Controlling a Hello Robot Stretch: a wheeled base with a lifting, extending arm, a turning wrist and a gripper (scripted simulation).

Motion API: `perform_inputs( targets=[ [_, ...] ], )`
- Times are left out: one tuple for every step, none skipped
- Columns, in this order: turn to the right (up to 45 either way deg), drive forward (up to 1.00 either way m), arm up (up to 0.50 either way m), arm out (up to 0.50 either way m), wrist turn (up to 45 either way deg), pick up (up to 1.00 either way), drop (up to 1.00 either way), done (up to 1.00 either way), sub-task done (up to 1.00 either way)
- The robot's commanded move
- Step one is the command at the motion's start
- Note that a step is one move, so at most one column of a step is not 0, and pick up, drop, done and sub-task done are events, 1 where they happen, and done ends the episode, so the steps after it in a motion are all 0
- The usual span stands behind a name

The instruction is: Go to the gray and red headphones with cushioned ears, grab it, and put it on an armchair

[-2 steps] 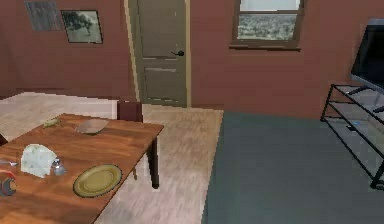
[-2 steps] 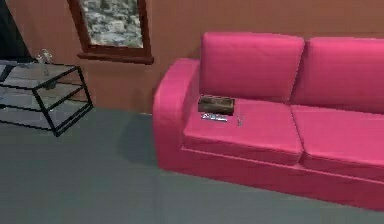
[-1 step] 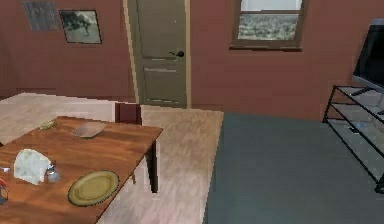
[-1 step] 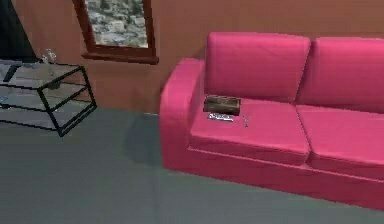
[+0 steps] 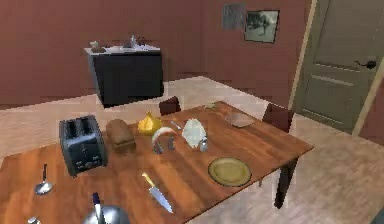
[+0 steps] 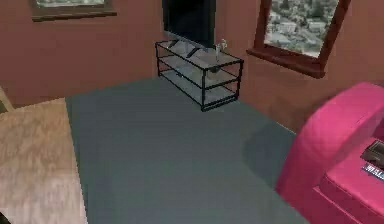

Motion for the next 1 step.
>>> perform_inputs(
  targets=[
    [-45.0, 0.0, 0.0, 0.0, 0.0, 0.0, 0.0, 0.0, 0.0]
  ],
)
